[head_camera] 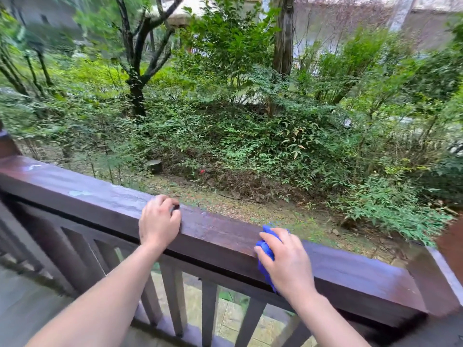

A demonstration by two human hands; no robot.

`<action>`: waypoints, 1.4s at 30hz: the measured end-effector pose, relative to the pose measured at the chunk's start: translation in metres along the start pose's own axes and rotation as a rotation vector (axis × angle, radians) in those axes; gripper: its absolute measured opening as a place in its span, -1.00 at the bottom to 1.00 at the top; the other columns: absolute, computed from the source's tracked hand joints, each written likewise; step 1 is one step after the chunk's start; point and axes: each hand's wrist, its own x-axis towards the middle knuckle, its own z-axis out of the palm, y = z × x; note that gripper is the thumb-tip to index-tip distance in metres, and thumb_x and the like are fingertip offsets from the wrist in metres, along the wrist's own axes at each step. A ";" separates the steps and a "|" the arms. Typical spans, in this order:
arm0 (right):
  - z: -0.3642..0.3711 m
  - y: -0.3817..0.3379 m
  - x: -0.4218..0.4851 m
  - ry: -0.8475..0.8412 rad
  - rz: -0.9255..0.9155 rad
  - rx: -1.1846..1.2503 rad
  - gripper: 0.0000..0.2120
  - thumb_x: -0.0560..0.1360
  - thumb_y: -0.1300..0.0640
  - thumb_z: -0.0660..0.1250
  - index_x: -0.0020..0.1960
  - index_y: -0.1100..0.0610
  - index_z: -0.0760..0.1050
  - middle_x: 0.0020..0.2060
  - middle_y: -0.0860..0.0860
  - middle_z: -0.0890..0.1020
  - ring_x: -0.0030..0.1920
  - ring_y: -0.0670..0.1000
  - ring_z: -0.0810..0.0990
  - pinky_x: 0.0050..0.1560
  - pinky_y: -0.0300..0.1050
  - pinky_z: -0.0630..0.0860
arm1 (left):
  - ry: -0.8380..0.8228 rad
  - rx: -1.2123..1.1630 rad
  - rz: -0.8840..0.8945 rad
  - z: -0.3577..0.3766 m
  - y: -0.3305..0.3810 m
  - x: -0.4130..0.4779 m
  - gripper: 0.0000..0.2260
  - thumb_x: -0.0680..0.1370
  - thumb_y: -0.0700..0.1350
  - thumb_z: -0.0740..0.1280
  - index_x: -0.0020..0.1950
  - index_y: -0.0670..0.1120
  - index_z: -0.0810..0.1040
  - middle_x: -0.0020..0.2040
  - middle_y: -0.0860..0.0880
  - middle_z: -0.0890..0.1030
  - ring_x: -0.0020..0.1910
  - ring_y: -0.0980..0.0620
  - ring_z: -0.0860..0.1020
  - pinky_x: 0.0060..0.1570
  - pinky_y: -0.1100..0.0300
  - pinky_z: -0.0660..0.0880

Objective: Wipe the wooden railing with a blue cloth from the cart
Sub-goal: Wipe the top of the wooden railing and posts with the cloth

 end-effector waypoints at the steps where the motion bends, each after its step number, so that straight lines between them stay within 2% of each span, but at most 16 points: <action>1: -0.001 0.001 -0.003 -0.033 -0.077 0.002 -0.69 0.47 -0.14 0.29 0.14 -0.03 0.55 0.11 -0.04 0.58 0.01 0.08 0.51 0.05 -0.07 0.49 | 0.007 -0.001 -0.003 0.000 0.001 0.000 -0.71 0.48 -0.01 0.18 0.05 0.00 0.64 0.11 -0.02 0.57 0.15 -0.10 0.48 0.15 -0.02 0.44; 3: -0.004 0.010 0.004 -0.096 -0.132 -0.007 -0.68 0.48 -0.15 0.27 0.16 -0.05 0.53 0.11 -0.05 0.57 0.01 0.08 0.50 0.01 -0.07 0.51 | 0.019 0.007 0.006 0.001 0.001 -0.002 -0.77 0.50 -0.05 0.21 0.03 0.01 0.63 0.10 -0.02 0.57 0.13 -0.10 0.49 0.12 -0.02 0.43; 7: -0.006 0.009 0.038 -0.126 0.145 -0.064 -0.71 0.47 -0.07 0.34 0.11 0.06 0.57 -0.03 0.07 0.57 -0.03 0.18 0.49 -0.04 0.01 0.48 | 0.029 0.034 0.006 0.001 0.000 -0.003 -0.85 0.55 -0.12 0.27 0.07 0.00 0.58 0.12 -0.02 0.56 0.13 -0.09 0.48 0.11 -0.01 0.43; 11: -0.008 -0.006 0.049 -0.100 0.163 0.045 -0.74 0.43 0.00 0.38 0.10 0.03 0.58 -0.06 0.05 0.60 -0.02 0.16 0.55 -0.06 -0.03 0.47 | 0.039 0.048 0.004 0.003 -0.001 -0.002 -0.87 0.54 -0.12 0.27 0.05 -0.01 0.56 0.10 -0.02 0.57 0.09 -0.08 0.48 0.05 0.00 0.44; 14: -0.039 0.012 0.065 0.188 0.205 0.111 -0.69 0.40 0.06 0.42 0.13 0.01 0.56 -0.03 0.04 0.62 -0.03 0.14 0.59 -0.06 -0.05 0.48 | 0.058 0.056 0.027 0.006 -0.006 0.000 -0.88 0.54 -0.12 0.26 0.03 -0.01 0.56 0.07 -0.01 0.57 0.05 -0.07 0.49 -0.02 0.01 0.43; 16: -0.054 0.019 0.062 0.313 0.148 0.083 -0.59 0.40 0.07 0.45 0.23 0.06 0.50 0.06 0.07 0.57 0.04 0.13 0.52 0.09 -0.06 0.41 | 0.069 0.058 0.049 0.007 -0.008 0.000 -0.84 0.53 -0.08 0.21 0.01 -0.02 0.56 0.06 -0.01 0.57 0.03 -0.08 0.49 -0.04 0.01 0.44; 18: -0.049 0.011 0.042 0.206 0.018 0.063 -0.44 0.38 0.03 0.47 0.33 0.14 0.42 0.19 0.13 0.49 0.16 0.13 0.43 0.24 -0.08 0.31 | 0.084 0.052 0.068 0.007 -0.009 0.000 -0.76 0.48 -0.02 0.13 -0.03 -0.03 0.56 0.03 -0.02 0.57 0.00 -0.09 0.49 -0.08 0.02 0.44; 20: -0.035 0.004 0.016 -0.034 -0.075 0.097 -0.34 0.37 -0.02 0.44 0.40 0.13 0.34 0.29 0.10 0.46 0.28 0.10 0.38 0.35 -0.14 0.23 | 0.091 0.053 0.073 0.007 -0.008 0.000 -0.74 0.47 0.00 0.09 -0.06 -0.03 0.54 0.01 -0.02 0.56 -0.02 -0.09 0.49 -0.09 0.02 0.44; 22: -0.024 0.006 0.008 -0.142 -0.095 0.101 -0.32 0.34 -0.14 0.42 0.39 0.04 0.37 0.27 -0.02 0.51 0.27 0.04 0.43 0.33 -0.16 0.30 | 0.080 0.061 0.078 0.007 -0.008 0.001 -0.75 0.46 0.01 0.09 -0.07 -0.01 0.53 0.00 0.00 0.56 -0.02 -0.08 0.49 -0.08 0.02 0.46; 25: -0.019 0.009 0.018 -0.147 -0.045 0.083 -0.41 0.30 -0.32 0.37 0.25 -0.09 0.47 0.12 -0.11 0.56 0.11 0.00 0.48 0.17 -0.09 0.45 | 0.058 0.071 0.127 0.004 -0.016 0.008 -0.76 0.46 0.01 0.10 -0.08 0.02 0.53 0.00 0.04 0.57 -0.02 -0.05 0.49 -0.07 0.03 0.45; 29: -0.002 -0.010 0.039 -0.121 0.156 0.132 -0.57 0.36 -0.23 0.40 0.17 -0.12 0.48 0.08 -0.06 0.56 0.07 0.08 0.53 0.06 -0.05 0.48 | 0.032 0.103 0.201 0.000 -0.027 0.013 -0.77 0.47 0.02 0.09 -0.08 0.05 0.52 0.03 0.09 0.56 -0.01 -0.03 0.47 -0.03 0.01 0.43; 30: 0.005 -0.022 0.040 -0.121 0.155 0.138 -0.56 0.37 -0.23 0.38 0.20 -0.12 0.47 0.12 -0.04 0.54 0.09 0.08 0.52 0.09 -0.06 0.47 | 0.041 0.109 0.207 0.001 -0.027 0.012 -0.78 0.47 0.01 0.09 -0.09 0.05 0.51 0.02 0.08 0.56 -0.02 -0.04 0.47 -0.04 0.01 0.43; 34: 0.024 -0.049 0.032 -0.206 -0.142 0.163 -0.53 0.41 -0.26 0.26 0.27 -0.16 0.40 0.25 -0.06 0.48 0.18 0.04 0.45 0.20 -0.08 0.44 | 0.081 0.119 0.247 0.004 -0.029 0.010 -0.82 0.46 -0.02 0.09 -0.13 0.01 0.48 0.00 0.05 0.55 -0.07 -0.07 0.47 -0.12 0.03 0.41; 35: 0.023 -0.046 0.038 -0.225 -0.147 0.160 -0.55 0.42 -0.24 0.28 0.27 -0.14 0.42 0.22 -0.06 0.50 0.17 0.05 0.46 0.19 -0.08 0.45 | 0.087 0.120 0.251 0.004 -0.030 0.010 -0.82 0.46 -0.03 0.09 -0.14 0.01 0.47 0.00 0.05 0.55 -0.07 -0.07 0.47 -0.12 0.03 0.41; 39: 0.025 -0.060 0.065 -0.163 0.116 0.150 -0.63 0.46 -0.08 0.34 0.23 -0.02 0.50 0.15 0.03 0.53 0.14 0.14 0.48 0.16 -0.07 0.40 | 0.104 0.120 0.259 0.003 -0.028 0.009 -0.83 0.46 -0.03 0.10 -0.15 0.00 0.47 -0.01 0.03 0.56 -0.08 -0.10 0.48 -0.13 0.04 0.39; 42: 0.039 -0.092 0.045 -0.193 -0.093 0.197 -0.61 0.43 -0.11 0.31 0.23 -0.03 0.48 0.25 0.02 0.50 0.20 0.11 0.44 0.23 -0.10 0.38 | 0.119 0.128 0.264 0.004 -0.029 0.008 -0.83 0.46 -0.03 0.11 -0.15 0.00 0.47 -0.01 0.03 0.56 -0.09 -0.10 0.49 -0.15 0.04 0.39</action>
